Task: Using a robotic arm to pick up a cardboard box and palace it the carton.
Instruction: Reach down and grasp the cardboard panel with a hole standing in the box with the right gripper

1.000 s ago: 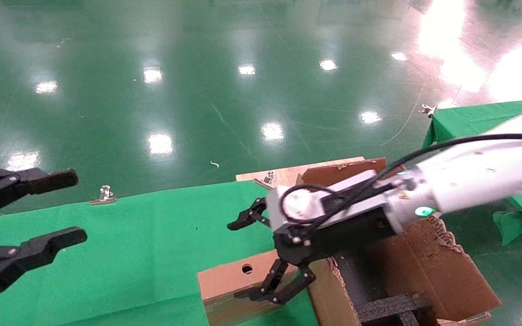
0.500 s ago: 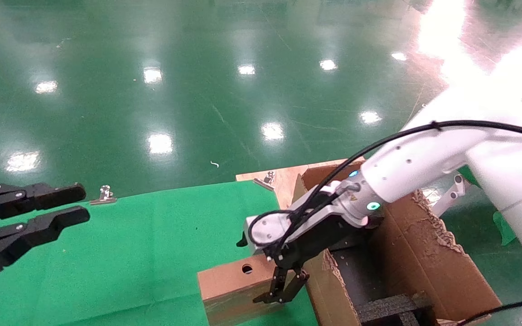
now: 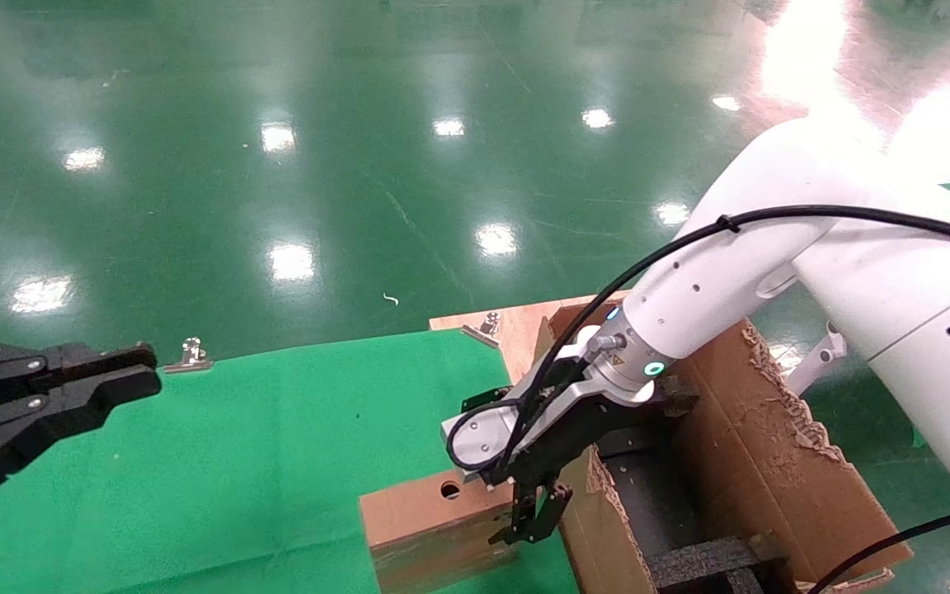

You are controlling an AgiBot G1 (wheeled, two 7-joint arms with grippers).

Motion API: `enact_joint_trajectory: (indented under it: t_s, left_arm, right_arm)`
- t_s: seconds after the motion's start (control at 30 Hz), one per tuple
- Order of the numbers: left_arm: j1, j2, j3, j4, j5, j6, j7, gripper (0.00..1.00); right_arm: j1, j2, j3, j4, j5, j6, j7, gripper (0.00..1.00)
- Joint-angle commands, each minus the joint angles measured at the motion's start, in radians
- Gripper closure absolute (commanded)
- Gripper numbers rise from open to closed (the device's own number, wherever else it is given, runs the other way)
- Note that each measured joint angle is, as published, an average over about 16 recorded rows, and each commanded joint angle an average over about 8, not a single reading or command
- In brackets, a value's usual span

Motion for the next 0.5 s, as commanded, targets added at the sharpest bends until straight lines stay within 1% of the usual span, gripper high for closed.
enact_joint_trajectory:
  t_s: [0.03, 0.07, 0.5]
  left_arm:
    - [0.000, 0.000, 0.000, 0.000, 0.000, 0.000, 0.000, 0.00]
    - [0.000, 0.000, 0.000, 0.000, 0.000, 0.000, 0.000, 0.00]
    - [0.000, 0.000, 0.000, 0.000, 0.000, 0.000, 0.000, 0.00]
  right_arm:
    - [0.005, -0.004, -0.008, -0.003, -0.005, 0.001, -0.002, 0.96]
    - [0.004, -0.003, -0.006, -0.002, -0.005, 0.001, -0.002, 1.00]
    - [-0.005, 0.004, 0.007, 0.003, 0.006, 0.000, 0.001, 1.00]
